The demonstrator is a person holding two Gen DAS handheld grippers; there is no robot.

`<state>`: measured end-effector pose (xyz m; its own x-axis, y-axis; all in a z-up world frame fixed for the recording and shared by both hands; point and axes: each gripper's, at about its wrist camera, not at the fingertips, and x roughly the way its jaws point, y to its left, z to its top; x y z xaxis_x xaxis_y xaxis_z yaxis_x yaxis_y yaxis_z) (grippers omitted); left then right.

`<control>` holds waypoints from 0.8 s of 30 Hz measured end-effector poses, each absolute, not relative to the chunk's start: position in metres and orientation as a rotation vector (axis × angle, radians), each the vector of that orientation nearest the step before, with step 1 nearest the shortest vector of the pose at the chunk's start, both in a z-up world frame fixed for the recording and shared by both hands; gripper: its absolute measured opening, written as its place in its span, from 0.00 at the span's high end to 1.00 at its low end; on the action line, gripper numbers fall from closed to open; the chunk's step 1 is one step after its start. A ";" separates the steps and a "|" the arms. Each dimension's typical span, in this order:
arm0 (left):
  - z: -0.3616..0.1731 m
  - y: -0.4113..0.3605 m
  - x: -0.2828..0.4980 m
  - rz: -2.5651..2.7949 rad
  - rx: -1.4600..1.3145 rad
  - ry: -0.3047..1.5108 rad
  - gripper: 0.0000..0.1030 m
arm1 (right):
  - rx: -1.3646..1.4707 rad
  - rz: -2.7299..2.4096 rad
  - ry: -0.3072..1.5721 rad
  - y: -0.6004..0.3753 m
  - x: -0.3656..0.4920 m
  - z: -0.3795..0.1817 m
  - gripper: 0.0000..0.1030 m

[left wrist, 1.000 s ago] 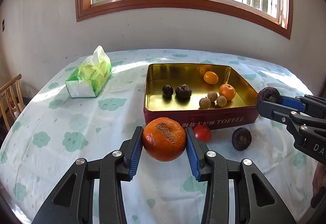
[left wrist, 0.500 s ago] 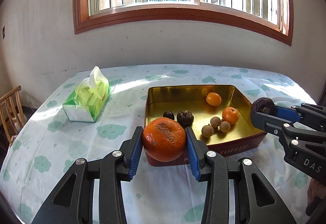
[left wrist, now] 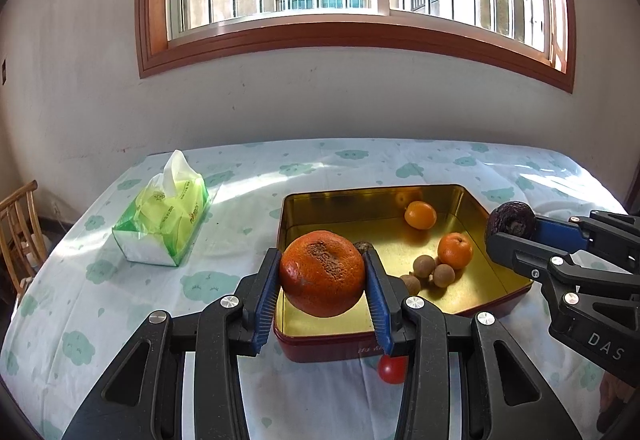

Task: Organize fruits
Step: 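Hold the dark fruit in the right tool and the orange in the left tool above the tin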

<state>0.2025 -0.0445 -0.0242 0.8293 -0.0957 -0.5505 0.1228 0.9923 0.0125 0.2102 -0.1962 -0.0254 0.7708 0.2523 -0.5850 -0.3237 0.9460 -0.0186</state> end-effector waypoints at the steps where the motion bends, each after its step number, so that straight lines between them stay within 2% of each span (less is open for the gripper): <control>1: -0.025 -0.045 0.204 -0.116 0.048 0.582 0.59 | -0.121 0.313 0.616 -0.196 0.210 -0.025 0.74; 24: -0.034 -0.047 0.226 -0.116 0.056 0.594 0.59 | -0.122 0.313 0.621 -0.197 0.224 -0.028 0.74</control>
